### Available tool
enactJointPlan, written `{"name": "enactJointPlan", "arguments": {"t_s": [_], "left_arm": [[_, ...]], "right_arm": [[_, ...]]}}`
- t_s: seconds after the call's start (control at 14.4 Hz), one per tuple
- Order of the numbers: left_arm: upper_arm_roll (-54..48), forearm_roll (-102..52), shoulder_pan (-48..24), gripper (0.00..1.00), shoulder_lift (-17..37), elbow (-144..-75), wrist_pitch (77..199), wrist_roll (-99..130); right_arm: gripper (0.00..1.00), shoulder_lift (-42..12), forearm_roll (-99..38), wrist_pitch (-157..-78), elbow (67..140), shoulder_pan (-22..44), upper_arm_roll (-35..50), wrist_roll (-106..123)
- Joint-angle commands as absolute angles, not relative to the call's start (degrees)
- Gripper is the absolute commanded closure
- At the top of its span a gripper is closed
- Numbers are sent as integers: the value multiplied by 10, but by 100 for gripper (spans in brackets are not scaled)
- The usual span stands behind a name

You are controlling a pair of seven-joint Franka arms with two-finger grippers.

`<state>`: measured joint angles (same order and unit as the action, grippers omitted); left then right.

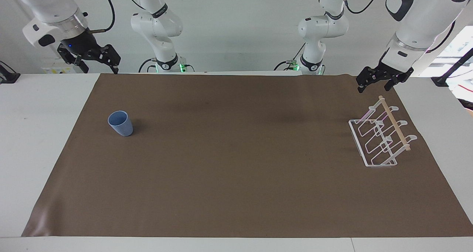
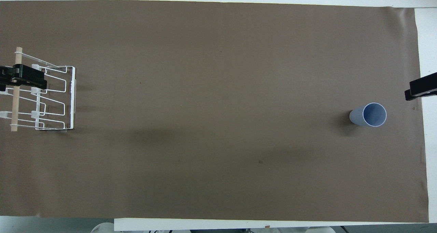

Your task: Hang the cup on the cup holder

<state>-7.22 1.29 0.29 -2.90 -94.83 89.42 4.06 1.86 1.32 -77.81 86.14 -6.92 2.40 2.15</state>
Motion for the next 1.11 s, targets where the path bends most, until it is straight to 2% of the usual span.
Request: {"name": "enactJointPlan", "arguments": {"t_s": [0.0,0.35,0.49,0.76,1.04], "left_arm": [[-69,24,1,0,-37,-957,890,39],[-69,24,1,0,-37,-957,890,39],[-69,24,1,0,-37,-957,890,39],[-69,24,1,0,-37,-957,890,39],[-69,24,1,0,-37,-957,890,39]], "right_arm": [[0,25,5,-790,874,-72,25,29],[0,30,9,-791,882,-84,25,36],[0,36,12,-815,900,-91,24,75],[0,73,14,-981,1076,-131,24,140],[0,48,13,-1137,1206,-182,23,212]]}}
